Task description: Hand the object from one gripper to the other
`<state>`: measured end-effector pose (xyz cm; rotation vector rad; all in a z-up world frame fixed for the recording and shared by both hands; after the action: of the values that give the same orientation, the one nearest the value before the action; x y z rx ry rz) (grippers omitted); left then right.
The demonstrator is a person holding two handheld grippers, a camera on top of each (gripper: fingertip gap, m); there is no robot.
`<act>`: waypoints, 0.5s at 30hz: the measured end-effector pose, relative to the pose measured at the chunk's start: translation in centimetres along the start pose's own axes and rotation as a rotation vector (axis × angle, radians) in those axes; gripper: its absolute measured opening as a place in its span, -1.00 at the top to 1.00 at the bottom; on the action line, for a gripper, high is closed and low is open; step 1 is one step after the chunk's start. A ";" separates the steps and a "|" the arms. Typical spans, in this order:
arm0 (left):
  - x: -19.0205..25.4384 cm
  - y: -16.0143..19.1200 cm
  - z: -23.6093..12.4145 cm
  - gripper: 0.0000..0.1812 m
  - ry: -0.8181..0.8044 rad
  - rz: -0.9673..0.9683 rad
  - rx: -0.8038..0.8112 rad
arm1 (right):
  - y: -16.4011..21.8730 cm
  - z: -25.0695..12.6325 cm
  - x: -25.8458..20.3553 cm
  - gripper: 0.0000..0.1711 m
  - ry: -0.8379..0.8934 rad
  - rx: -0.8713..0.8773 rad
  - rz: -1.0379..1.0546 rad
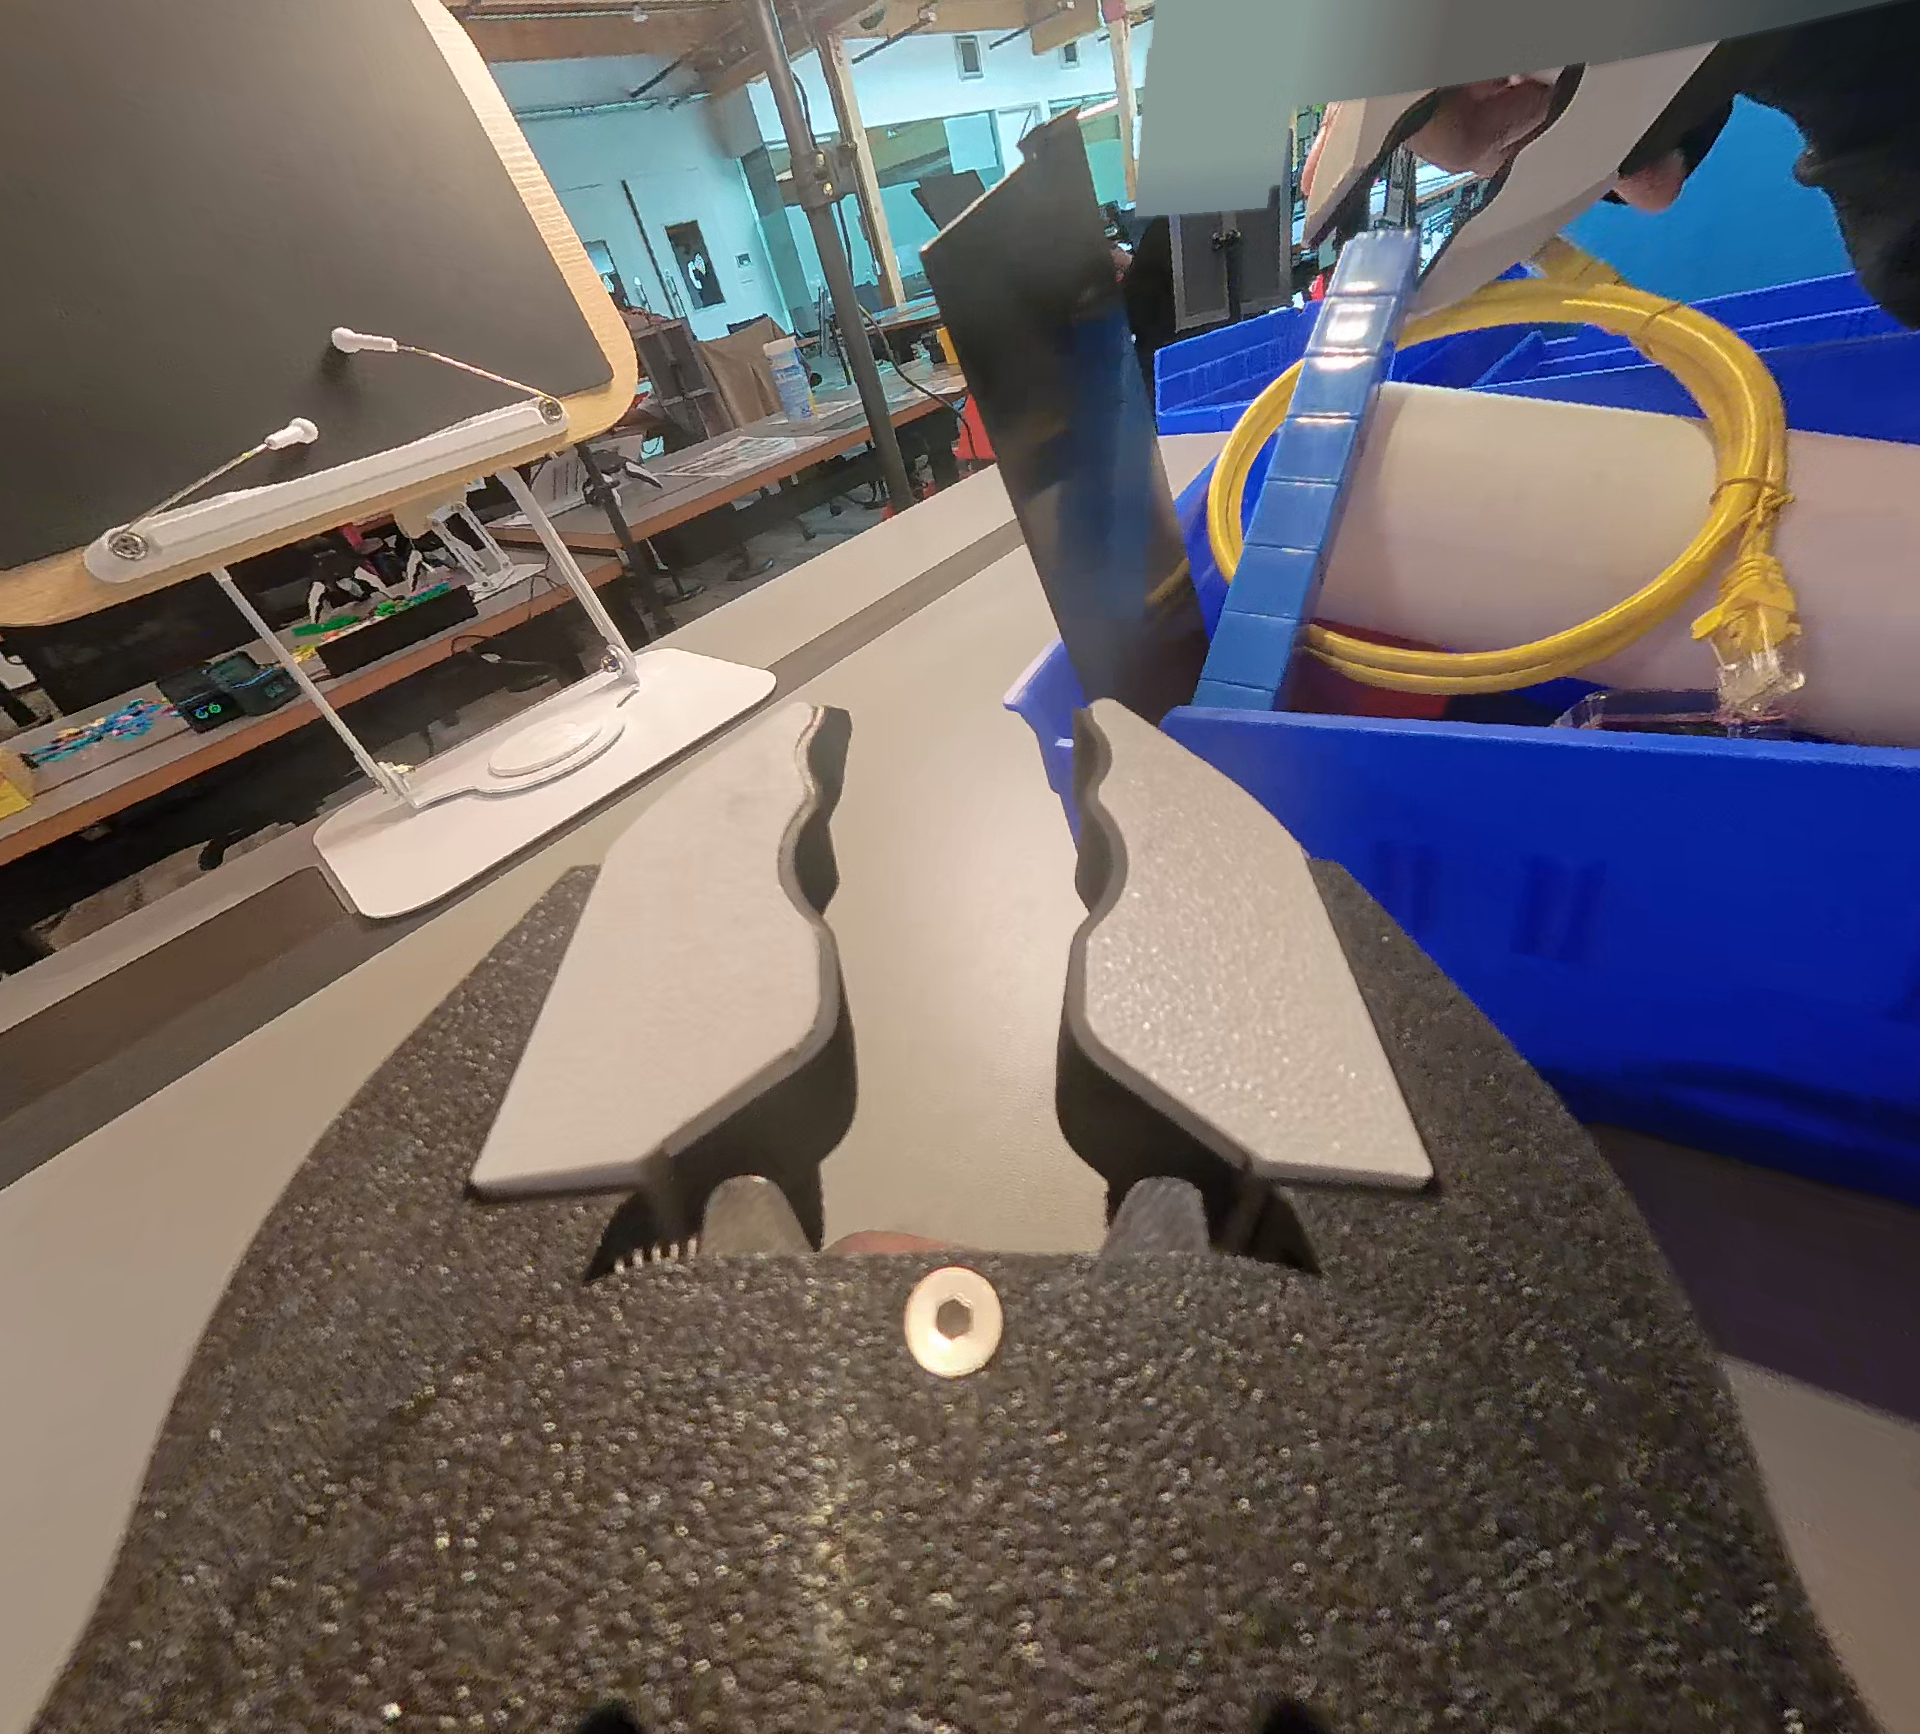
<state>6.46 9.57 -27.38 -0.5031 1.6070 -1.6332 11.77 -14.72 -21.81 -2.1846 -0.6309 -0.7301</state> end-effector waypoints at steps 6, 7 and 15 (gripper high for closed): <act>0.1 0.0 0.0 0.51 0.002 0.007 -0.004 | 0.8 -1.1 0.8 0.61 0.009 0.041 0.071; 0.1 0.0 0.0 0.51 0.003 0.008 -0.005 | 0.9 -1.3 0.9 0.61 0.004 0.063 0.094; 0.4 0.0 0.0 0.51 0.015 0.007 -0.003 | 1.6 -1.5 1.1 0.58 -0.045 0.130 0.227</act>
<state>6.24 9.31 -27.46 -0.4877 1.6210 -1.6333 13.07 -16.64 -21.01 -2.1135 -0.4312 -0.5080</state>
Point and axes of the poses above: each gripper's, where its closed fingertips meet, z out along the fingers, y out of its underside, x = y × z across the jaws, the point moved 4 cm from there along -z, back along the fingers, and after that the axes turned 7 degrees about x, right-handed, at the moved point
